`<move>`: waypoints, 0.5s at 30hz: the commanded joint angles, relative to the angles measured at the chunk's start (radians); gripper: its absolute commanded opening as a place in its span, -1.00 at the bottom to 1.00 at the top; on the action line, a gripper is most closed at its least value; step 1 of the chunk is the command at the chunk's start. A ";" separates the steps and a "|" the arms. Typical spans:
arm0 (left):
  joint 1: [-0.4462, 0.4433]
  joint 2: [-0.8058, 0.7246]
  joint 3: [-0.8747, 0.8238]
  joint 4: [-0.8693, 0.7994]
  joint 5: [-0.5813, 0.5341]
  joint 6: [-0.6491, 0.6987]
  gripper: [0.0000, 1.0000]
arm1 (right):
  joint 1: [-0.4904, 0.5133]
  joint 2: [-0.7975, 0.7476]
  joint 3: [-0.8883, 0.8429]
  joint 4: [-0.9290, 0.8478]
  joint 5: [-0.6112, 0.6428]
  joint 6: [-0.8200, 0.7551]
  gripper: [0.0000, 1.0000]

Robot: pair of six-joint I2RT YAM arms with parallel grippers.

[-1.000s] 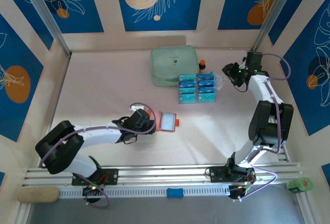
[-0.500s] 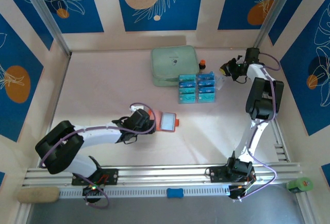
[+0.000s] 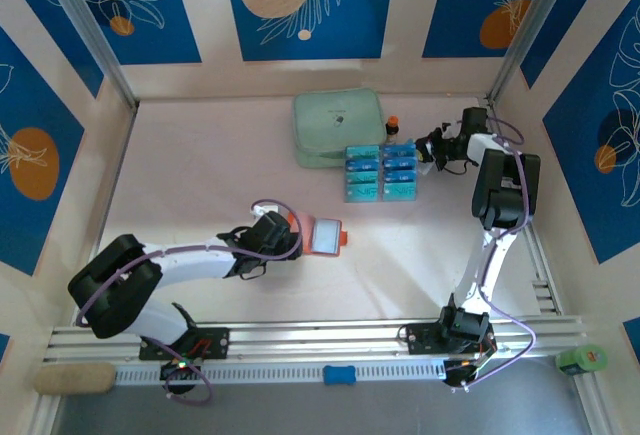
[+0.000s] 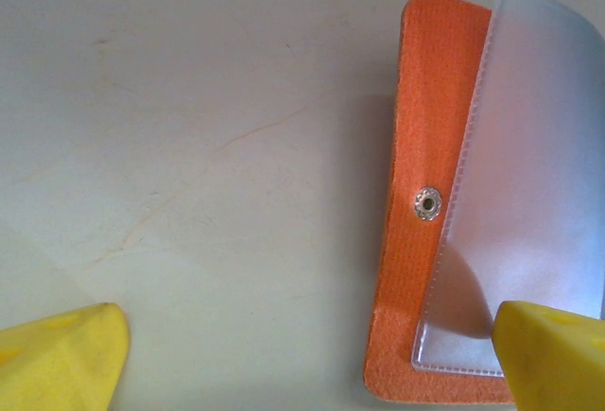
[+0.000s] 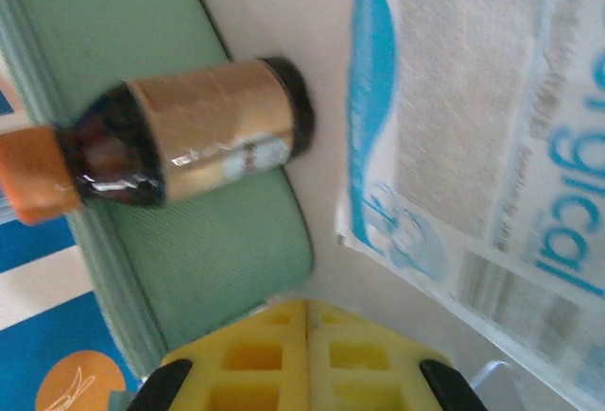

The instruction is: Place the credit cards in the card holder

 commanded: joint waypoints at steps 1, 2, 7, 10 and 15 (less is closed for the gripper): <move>0.008 -0.018 -0.017 -0.018 0.014 -0.004 0.97 | -0.002 -0.093 -0.053 0.031 -0.054 0.000 -1.00; 0.008 -0.021 -0.020 -0.018 0.014 -0.004 0.97 | 0.001 -0.108 -0.071 0.038 -0.054 0.000 -1.00; 0.008 -0.046 -0.036 -0.015 0.014 -0.004 0.97 | 0.009 -0.170 -0.159 0.060 -0.057 0.003 -1.00; 0.008 -0.066 -0.047 -0.014 0.015 -0.005 0.97 | 0.009 -0.225 -0.227 0.085 -0.058 0.012 -1.00; 0.008 -0.087 -0.061 -0.017 0.017 -0.007 0.97 | -0.003 -0.347 -0.327 0.093 0.001 0.016 -1.00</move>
